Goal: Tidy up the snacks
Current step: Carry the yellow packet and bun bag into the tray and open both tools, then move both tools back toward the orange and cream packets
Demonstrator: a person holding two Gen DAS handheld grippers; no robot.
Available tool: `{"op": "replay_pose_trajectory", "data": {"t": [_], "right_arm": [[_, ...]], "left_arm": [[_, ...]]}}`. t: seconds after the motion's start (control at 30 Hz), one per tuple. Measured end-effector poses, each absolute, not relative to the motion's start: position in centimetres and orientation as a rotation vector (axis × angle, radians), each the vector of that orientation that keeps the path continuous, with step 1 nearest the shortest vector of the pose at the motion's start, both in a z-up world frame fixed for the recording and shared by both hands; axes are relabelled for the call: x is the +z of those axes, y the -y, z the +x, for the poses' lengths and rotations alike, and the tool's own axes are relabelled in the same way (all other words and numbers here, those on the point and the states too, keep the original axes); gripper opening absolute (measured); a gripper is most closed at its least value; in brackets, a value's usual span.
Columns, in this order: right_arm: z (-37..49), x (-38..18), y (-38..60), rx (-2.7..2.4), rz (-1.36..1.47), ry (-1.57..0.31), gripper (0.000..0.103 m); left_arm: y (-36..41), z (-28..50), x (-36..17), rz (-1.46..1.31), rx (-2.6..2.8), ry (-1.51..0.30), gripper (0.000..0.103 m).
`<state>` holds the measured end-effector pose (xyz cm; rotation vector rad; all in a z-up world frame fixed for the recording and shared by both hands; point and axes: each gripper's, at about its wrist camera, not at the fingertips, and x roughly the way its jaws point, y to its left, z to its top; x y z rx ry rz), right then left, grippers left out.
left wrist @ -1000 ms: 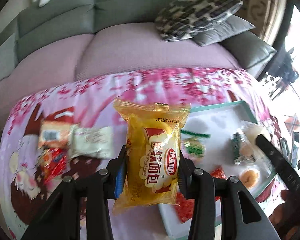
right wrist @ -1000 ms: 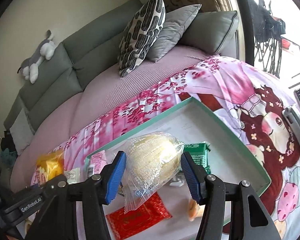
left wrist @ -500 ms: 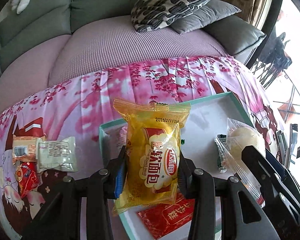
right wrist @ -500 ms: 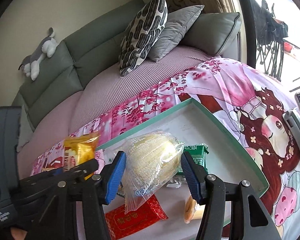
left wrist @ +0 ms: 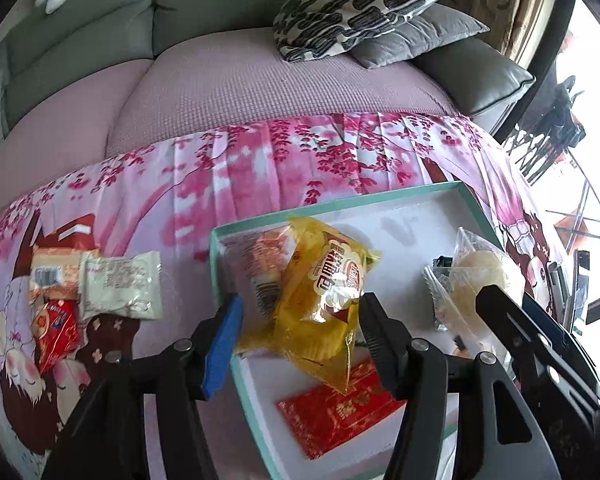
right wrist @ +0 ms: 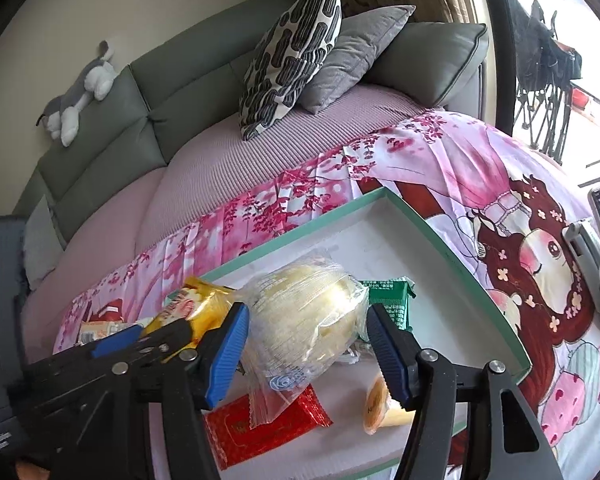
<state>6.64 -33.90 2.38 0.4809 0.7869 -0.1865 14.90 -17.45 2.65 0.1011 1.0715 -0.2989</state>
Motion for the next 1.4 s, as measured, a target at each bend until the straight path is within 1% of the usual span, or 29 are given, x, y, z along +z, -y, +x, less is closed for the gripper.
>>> {"op": "replay_pose_trajectory", "data": {"t": [0.1,0.37,0.67,0.8,0.83,0.87,0.9,1.03,1.1,1.13,1.2,1.23,1.27,1.4], "right_arm": [[6.7,2.3,33.8,-0.178,0.483,-0.808,0.072],[6.9,2.3,32.1,-0.197,0.392,-0.881,0.073],[7.3,2.7,29.2,-0.143,0.329,-0.908,0.073],[7.7,2.7,27.4,-0.1,0.304,-0.913,0.076],[7.8,2.7,27.1,-0.093,0.298,-0.913,0.076],[7.8,2.6,26.6,-0.083,0.292,-0.913,0.079],[7.9,2.6,26.2,-0.073,0.289,-0.911,0.082],[8.0,2.5,25.2,-0.052,0.285,-0.906,0.092],[8.1,2.4,24.7,-0.047,0.275,-0.904,0.1],[8.2,2.3,24.6,-0.047,0.272,-0.903,0.102],[8.3,2.2,24.4,-0.046,0.27,-0.904,0.103],[8.4,2.1,24.3,-0.045,0.271,-0.905,0.103],[8.5,2.0,24.2,-0.047,0.269,-0.905,0.103],[8.6,2.1,23.8,-0.063,0.249,-0.894,0.103]], "left_arm": [[16.3,14.4,3.1,0.083,-0.278,-1.07,0.062],[13.1,13.1,3.7,0.072,-0.214,-1.065,0.062],[7.2,13.3,1.7,0.043,-0.044,-1.114,0.062],[4.7,13.5,1.2,0.008,0.019,-1.13,0.063],[4.3,13.5,1.1,0.002,0.026,-1.129,0.066],[3.9,13.5,1.1,-0.002,0.032,-1.128,0.074],[3.5,13.5,1.1,-0.008,0.038,-1.125,0.076],[2.6,13.8,0.8,-0.026,0.059,-1.126,0.077],[2.1,13.8,0.7,-0.033,0.065,-1.129,0.077],[2.0,13.9,0.6,-0.035,0.068,-1.129,0.077],[1.6,14.0,0.6,-0.037,0.076,-1.127,0.08],[1.4,14.0,0.6,-0.036,0.083,-1.125,0.084],[1.2,14.1,0.6,-0.035,0.087,-1.122,0.087],[0.0,14.2,0.8,-0.041,0.115,-1.108,0.087]]}}
